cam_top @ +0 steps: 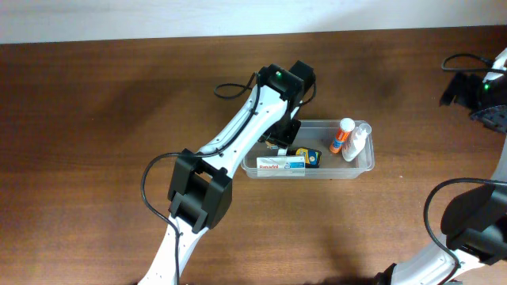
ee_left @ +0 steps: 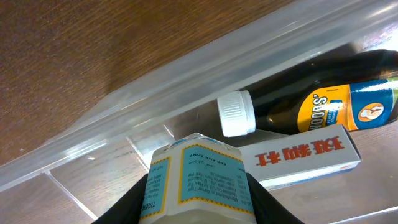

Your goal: Pack container

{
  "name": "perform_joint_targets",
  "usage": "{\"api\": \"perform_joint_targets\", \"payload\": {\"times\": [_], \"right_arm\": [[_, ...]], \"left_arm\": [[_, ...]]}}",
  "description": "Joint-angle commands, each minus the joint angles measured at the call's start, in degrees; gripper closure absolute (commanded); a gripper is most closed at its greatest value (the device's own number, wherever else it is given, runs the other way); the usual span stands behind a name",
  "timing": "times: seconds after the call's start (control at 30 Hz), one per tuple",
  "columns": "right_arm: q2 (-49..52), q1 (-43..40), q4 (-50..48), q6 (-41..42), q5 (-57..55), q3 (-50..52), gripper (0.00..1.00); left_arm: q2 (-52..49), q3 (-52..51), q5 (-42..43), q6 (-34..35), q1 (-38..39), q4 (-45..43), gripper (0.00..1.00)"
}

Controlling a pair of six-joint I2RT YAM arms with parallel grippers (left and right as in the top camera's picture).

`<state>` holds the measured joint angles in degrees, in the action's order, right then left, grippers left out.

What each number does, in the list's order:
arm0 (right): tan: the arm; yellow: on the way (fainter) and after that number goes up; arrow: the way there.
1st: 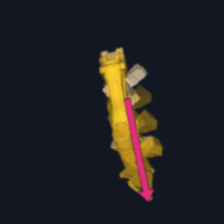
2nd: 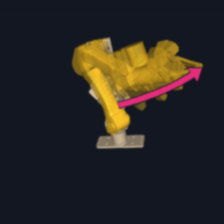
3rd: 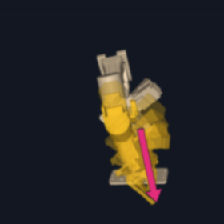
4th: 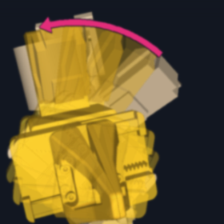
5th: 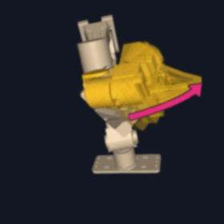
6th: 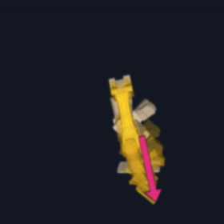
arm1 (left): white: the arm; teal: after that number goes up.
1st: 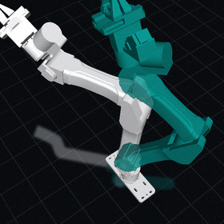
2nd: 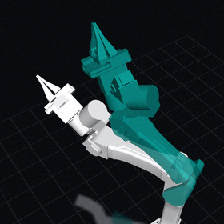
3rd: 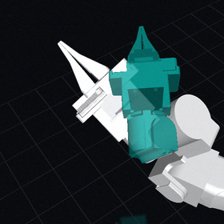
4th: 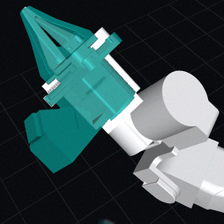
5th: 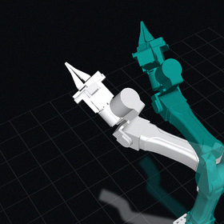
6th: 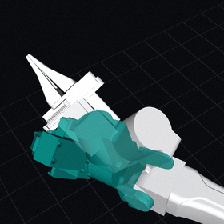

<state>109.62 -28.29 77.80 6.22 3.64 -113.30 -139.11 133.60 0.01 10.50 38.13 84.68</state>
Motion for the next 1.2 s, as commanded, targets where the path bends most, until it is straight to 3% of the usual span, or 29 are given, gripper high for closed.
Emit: {"api": "perform_joint_targets", "payload": {"times": [0.0, 0.03, 0.07, 0.67, 0.97, 1.03, 1.07, 1.17], "right_arm": [[-0.2, 0.2, 0.0, 0.3, -0.7, 0.3, 0.02], [-0.2, 0.2, 0.0, 0.3, -0.7, 0.3, 0.02], [-0.2, 0.2, 0.0, 0.3, -0.7, 0.3, 0.02], [-0.2, 0.2, 0.0, 0.3, -0.7, 0.3, 0.02], [-0.2, 0.2, 0.0, 0.3, -0.7, 0.3, 0.02], [-0.2, 0.2, 0.0, 0.3, -0.7, 0.3, 0.02], [-0.2, 0.2, 0.0, 0.3, -0.7, 0.3, 0.02], [-0.2, 0.2, 0.0, 0.3, -0.7, 0.3, 0.02]], "left_arm": [[-0.7, 0.2, 0.7, 0.7, -0.4, 0.2, 0.63], [-0.7, 0.2, 0.7, 0.7, -0.4, 0.2, 0.51], [-0.7, 0.2, 0.6, 0.7, -0.4, 0.2, 0.49], [-0.7, 1.2, -0.5, 0.6, -0.5, 0.2, 0.48], [0.2, 16.7, -0.4, 0.5, -2.6, 7.6, 0.47], [0.3, 22.8, -0.5, 0.5, -3.5, 10.7, 0.40], [0.3, 26.7, -0.4, 0.5, -4.2, 12.0, 0.30], [2.2, 30.8, 0.1, 0.2, -5.7, 12.0, 0.17]]}}
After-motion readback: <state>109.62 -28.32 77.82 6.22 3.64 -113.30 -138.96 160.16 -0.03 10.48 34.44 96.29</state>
